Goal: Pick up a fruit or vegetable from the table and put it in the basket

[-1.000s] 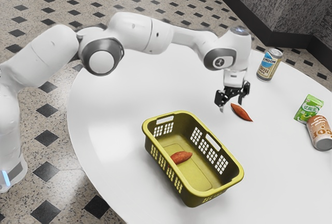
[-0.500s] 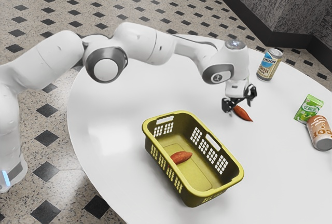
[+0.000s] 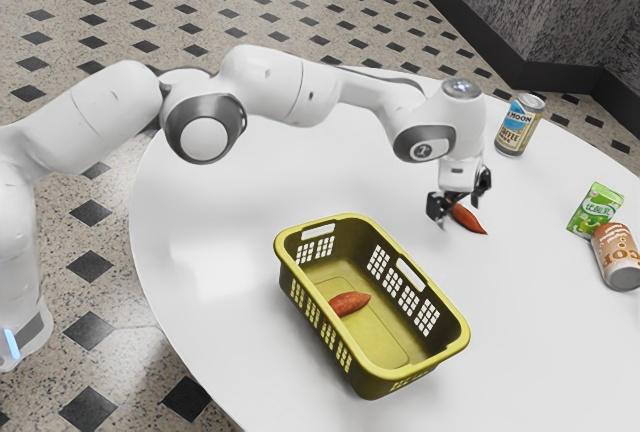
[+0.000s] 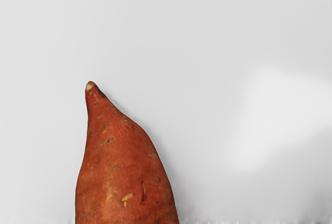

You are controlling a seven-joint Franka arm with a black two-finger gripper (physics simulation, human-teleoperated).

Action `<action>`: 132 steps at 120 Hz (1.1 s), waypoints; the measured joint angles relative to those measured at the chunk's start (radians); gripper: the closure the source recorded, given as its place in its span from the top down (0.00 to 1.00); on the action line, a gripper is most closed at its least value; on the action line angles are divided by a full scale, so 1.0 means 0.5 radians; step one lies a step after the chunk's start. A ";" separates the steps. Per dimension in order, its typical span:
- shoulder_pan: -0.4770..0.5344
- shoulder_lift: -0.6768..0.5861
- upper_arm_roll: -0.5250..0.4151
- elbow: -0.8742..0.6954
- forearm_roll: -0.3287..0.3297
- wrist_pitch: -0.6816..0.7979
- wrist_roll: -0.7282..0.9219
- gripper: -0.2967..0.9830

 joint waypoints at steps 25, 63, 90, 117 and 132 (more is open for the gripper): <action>-0.014 -0.002 -0.001 0.005 0.048 -0.072 -0.139 0.77; 0.010 -0.059 -0.005 0.006 0.063 -0.084 -0.245 0.77; 0.017 -0.011 -0.012 0.005 0.064 0.126 -0.232 0.70; 0.015 0.033 -0.019 0.005 0.062 0.207 -0.221 0.64; 0.016 0.052 -0.022 0.005 0.061 0.227 -0.217 0.64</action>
